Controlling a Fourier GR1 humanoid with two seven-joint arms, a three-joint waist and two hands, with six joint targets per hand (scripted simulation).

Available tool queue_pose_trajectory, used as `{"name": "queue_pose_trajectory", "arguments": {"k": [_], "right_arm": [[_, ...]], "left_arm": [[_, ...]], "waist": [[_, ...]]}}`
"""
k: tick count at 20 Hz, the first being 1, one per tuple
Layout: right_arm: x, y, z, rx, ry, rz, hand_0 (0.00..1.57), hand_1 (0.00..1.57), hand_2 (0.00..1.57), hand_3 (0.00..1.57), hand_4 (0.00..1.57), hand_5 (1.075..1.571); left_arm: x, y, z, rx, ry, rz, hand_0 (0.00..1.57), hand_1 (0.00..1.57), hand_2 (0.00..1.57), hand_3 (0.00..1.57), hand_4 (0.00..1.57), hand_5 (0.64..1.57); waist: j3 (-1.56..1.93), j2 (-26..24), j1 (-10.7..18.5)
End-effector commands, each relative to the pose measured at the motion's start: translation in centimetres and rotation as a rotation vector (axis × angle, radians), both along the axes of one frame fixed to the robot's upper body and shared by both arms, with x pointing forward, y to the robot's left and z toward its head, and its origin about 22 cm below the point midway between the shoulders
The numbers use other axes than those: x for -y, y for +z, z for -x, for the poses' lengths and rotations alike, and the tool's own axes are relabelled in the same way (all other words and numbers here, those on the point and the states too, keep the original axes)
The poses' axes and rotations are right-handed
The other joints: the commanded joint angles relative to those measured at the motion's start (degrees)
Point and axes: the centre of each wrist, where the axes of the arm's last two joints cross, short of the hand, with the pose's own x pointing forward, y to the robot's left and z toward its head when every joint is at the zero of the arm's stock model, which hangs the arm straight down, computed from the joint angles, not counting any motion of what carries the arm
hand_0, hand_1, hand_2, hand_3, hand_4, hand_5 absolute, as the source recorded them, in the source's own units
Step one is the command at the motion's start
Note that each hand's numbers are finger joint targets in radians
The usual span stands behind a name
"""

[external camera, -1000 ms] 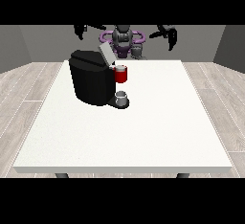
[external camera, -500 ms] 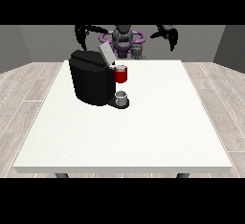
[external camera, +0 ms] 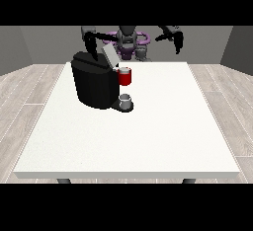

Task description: Insert the coffee pod into the coffee machine and close the lid

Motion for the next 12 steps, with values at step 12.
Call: {"name": "queue_pose_trajectory", "arguments": {"k": [12], "right_arm": [[-4.1, 1.8, -1.8, 0.079, 0.117, 0.053, 0.0, 0.0, 0.0, 0.0, 0.16, 1.571]], "left_arm": [[-4.6, 2.7, 1.5, 0.055, 0.098, -0.049, 0.0, 0.0, 0.0, 0.0, 0.33, 1.571]], "waist": [[-0.02, 3.26, -2.68]]}}
